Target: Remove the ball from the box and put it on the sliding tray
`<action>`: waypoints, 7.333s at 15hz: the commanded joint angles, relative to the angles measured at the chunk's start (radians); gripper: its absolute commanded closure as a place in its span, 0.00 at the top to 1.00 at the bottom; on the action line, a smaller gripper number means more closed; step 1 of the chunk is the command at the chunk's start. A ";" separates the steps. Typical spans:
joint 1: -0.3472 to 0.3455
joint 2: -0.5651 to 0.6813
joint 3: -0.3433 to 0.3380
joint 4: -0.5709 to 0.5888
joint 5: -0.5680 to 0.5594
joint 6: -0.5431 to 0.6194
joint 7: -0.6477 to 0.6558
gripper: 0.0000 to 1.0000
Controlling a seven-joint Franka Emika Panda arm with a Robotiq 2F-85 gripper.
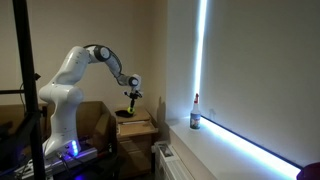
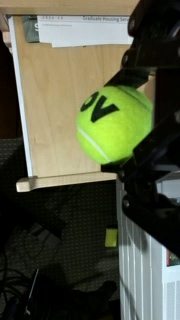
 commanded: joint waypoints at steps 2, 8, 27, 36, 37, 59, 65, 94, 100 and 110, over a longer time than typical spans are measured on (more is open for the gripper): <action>-0.021 -0.017 0.008 -0.020 -0.007 0.031 0.033 0.44; -0.039 0.055 0.030 0.002 0.026 -0.026 0.002 0.69; -0.006 0.241 0.042 0.111 -0.038 -0.143 0.082 0.69; 0.051 0.067 -0.019 -0.106 -0.094 0.205 0.324 0.44; 0.046 0.058 -0.019 -0.112 -0.095 0.207 0.338 0.44; -0.110 0.432 0.031 0.365 0.015 -0.370 0.215 0.44; -0.052 0.485 0.012 0.457 -0.011 -0.403 0.284 0.44; -0.063 0.433 -0.021 0.333 -0.044 -0.148 0.560 0.44; -0.049 0.413 -0.008 0.297 -0.055 -0.101 0.530 0.44; -0.007 0.472 0.007 0.351 -0.081 -0.155 0.518 0.44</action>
